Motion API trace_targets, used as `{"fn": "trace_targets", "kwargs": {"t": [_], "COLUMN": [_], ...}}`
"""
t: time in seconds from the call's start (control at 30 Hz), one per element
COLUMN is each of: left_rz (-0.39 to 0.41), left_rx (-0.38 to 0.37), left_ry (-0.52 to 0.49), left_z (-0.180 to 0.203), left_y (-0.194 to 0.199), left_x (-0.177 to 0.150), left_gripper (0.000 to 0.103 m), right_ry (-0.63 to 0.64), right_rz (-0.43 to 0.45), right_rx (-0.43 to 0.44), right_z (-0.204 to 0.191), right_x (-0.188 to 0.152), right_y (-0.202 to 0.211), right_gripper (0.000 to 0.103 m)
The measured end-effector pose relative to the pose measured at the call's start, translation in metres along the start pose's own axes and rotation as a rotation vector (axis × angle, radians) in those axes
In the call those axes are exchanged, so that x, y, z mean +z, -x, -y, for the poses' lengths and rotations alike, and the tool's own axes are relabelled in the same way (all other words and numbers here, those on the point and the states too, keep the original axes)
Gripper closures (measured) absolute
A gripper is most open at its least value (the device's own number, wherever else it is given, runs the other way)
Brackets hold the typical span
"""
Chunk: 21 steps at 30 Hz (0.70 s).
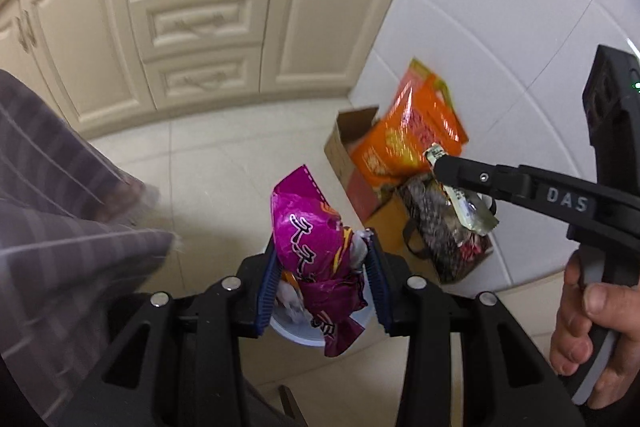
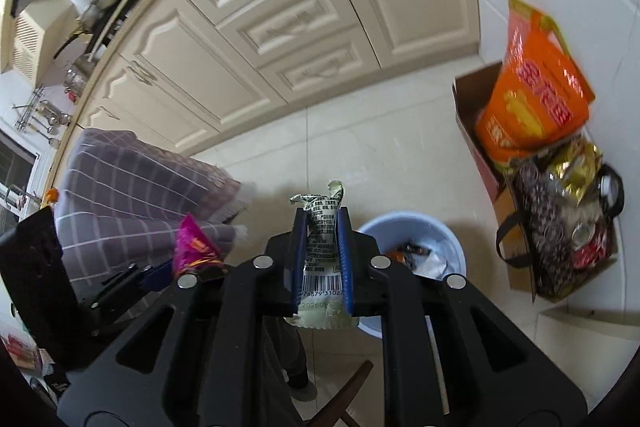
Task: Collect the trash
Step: 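Carry both items to the blue bin and open both tools, then swing both tools back toward the table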
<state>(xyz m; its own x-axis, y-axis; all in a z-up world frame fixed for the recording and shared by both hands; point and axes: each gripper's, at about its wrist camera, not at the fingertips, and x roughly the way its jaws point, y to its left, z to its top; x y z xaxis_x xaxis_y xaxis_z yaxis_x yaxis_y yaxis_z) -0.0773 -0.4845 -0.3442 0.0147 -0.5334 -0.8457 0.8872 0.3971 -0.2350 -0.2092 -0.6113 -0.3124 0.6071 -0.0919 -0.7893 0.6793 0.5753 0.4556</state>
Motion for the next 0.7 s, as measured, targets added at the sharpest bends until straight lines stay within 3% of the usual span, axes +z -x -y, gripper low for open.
{"fn": "trace_targets", "kwargs": {"t": [0.1,0.17,0.23,0.3,0.33,0.43,0.53,0.7], "left_rz": [-0.053,-0.088,-0.088,-0.070,-0.067,-0.043,0.013,0.093], "left_rx": [-0.026,-0.026,-0.017,0.011,0.015,0.033,0.056,0.076], "left_ry": [0.003,0.001,0.006,0.003,0.002,0.013,0.037,0.048], "left_z": [0.000,0.002,-0.001,-0.003,-0.003,-0.009,-0.014,-0.014], "left_y": [-0.024,-0.037,-0.040,-0.036,-0.034,-0.023,-0.002,0.031], "left_x": [0.000,0.000,0.001,0.001,0.002,0.005,0.010,0.018], "left_gripper": [0.063,0.049,0.023,0.018,0.016,0.014,0.013,0.012], "right_ry": [-0.043,-0.081,-0.122,-0.151,-0.154,-0.160,-0.158,-0.136], "right_rz": [-0.032,-0.054,-0.082,-0.087,-0.074,-0.063,-0.041,-0.028], "right_rx": [-0.012,-0.026,-0.032,-0.042,-0.054,-0.054,-0.071,-0.094], "right_z": [0.014,0.025,0.036,0.042,0.043,0.044,0.041,0.029], "right_x": [-0.004,-0.009,-0.013,-0.016,-0.018,-0.018,-0.015,-0.011], "right_y": [-0.016,-0.027,-0.036,-0.039,-0.037,-0.035,-0.030,-0.023], "right_gripper": [0.087,0.085,0.085,0.061,0.030,0.026,0.007,0.006]}}
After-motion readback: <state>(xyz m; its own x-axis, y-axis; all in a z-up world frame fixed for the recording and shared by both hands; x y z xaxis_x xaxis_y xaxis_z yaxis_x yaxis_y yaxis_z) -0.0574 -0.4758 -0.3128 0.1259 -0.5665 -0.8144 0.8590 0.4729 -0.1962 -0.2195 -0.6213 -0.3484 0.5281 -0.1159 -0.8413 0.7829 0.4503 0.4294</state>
